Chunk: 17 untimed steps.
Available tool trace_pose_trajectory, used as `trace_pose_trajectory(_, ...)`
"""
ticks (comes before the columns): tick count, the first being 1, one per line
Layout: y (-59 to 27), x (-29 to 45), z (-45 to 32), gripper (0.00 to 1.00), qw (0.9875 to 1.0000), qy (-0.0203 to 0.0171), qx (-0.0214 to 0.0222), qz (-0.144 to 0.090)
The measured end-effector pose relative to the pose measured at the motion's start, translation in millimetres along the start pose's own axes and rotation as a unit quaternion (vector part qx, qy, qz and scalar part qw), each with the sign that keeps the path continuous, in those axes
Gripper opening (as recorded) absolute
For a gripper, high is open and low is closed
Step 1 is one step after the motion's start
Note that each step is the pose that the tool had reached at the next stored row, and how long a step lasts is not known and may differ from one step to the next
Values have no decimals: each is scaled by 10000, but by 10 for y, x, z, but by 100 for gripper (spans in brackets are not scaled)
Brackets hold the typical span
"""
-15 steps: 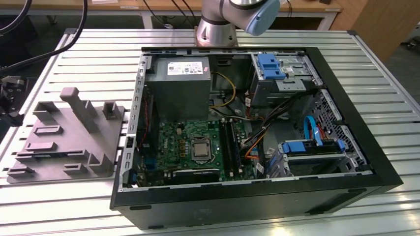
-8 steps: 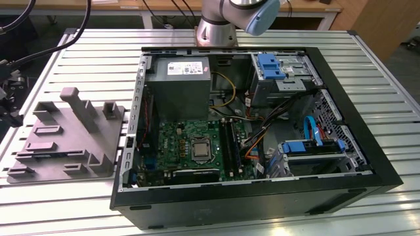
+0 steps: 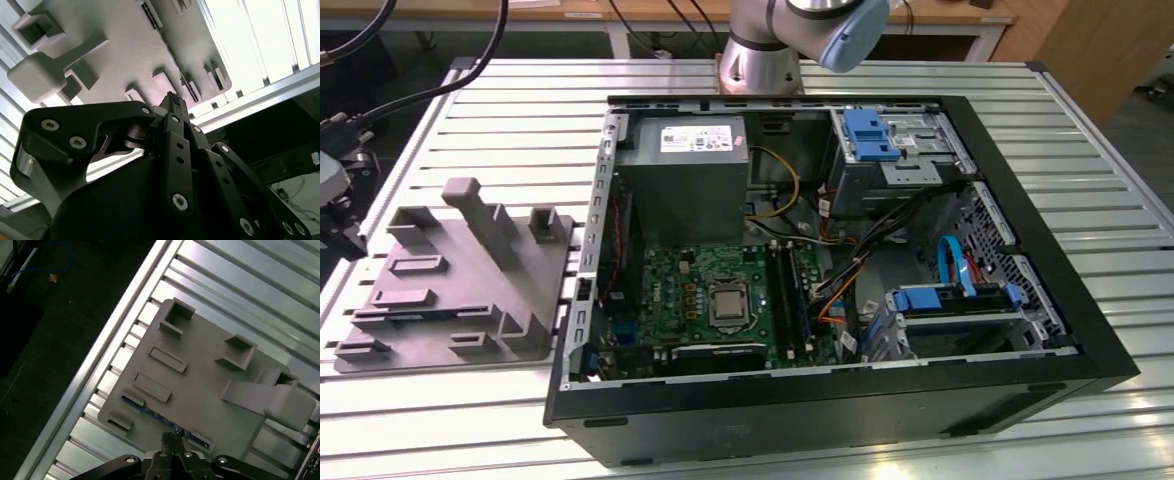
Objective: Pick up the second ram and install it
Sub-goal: 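Pick up the second ram and move it above second insertion slot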
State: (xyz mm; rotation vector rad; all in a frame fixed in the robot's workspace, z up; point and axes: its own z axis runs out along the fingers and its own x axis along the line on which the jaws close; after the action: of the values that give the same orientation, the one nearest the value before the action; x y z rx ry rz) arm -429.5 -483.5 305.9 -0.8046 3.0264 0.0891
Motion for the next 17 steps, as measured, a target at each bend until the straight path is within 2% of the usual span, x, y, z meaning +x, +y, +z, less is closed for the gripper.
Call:
trace_pose_trajectory(4,0,0,13,10,9994,19,-8,-358)
trace_pose_trajectory(9,-1,1,28,10,9967,43,-19,-815)
trace_pose_trajectory(13,-2,1,41,10,9931,62,-27,-1172)
trace_pose_trajectory(17,-3,1,53,10,9881,81,-35,-1537)
